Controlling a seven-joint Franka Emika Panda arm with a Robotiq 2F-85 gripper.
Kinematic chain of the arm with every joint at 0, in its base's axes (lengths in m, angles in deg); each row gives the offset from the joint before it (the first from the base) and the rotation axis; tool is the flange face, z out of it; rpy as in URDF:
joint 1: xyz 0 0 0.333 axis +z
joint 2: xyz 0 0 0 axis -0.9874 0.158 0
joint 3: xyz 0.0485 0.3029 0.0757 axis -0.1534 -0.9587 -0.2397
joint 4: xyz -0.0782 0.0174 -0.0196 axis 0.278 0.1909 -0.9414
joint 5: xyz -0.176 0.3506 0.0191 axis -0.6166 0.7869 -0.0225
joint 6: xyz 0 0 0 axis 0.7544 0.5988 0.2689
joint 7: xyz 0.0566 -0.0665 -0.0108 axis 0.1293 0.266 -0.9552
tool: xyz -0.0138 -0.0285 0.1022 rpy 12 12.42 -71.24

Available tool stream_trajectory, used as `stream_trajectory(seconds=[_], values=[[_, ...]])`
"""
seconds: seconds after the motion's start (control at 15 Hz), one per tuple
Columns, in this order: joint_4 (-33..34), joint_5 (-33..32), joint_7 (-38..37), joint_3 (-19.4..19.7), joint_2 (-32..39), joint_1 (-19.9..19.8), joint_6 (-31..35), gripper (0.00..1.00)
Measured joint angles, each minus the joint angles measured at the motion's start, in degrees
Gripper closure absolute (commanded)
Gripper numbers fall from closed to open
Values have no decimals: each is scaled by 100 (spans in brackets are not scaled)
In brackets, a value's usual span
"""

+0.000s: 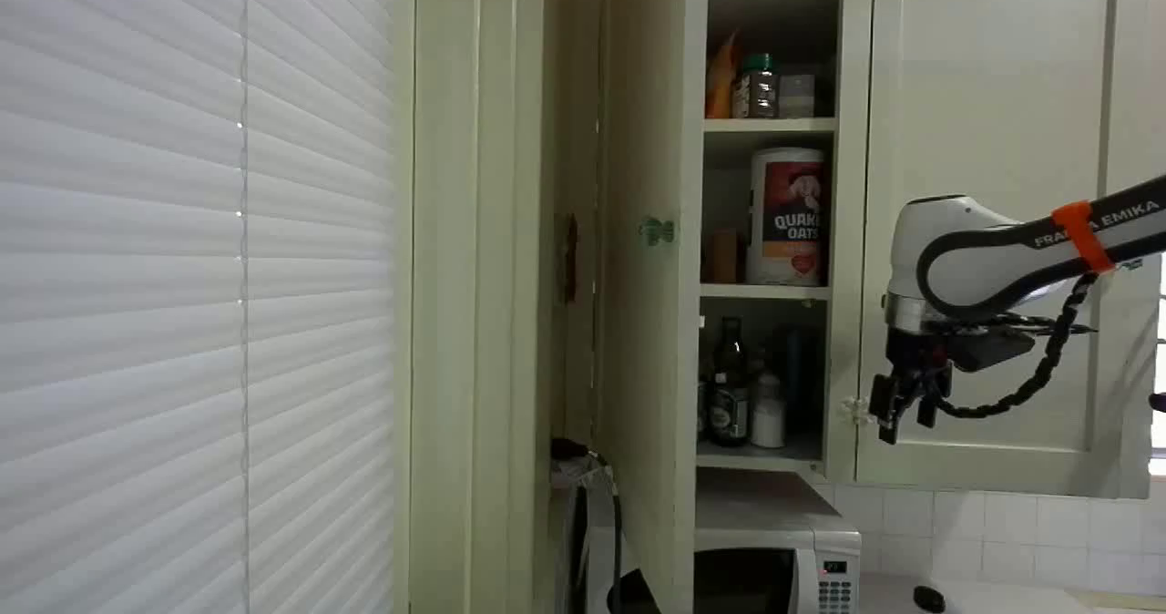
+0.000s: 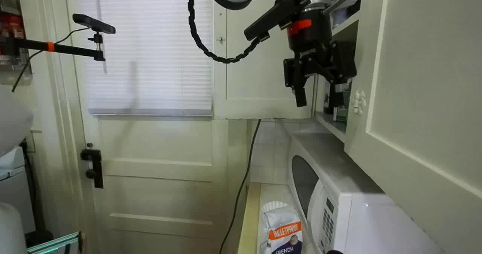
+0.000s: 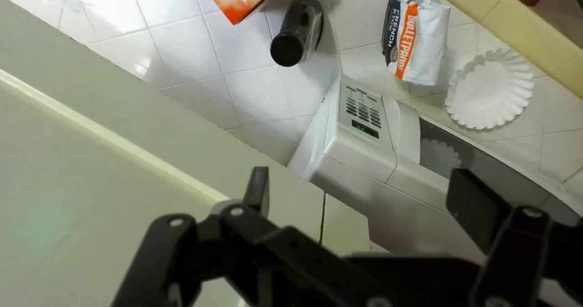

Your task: Remove the coffee jar from the open cabinet and put it on the counter.

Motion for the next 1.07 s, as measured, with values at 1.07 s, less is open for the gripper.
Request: stream_trajectory(seconds=[1.07], values=[[884,-8,-437,-288,-16,226,-3,0]])
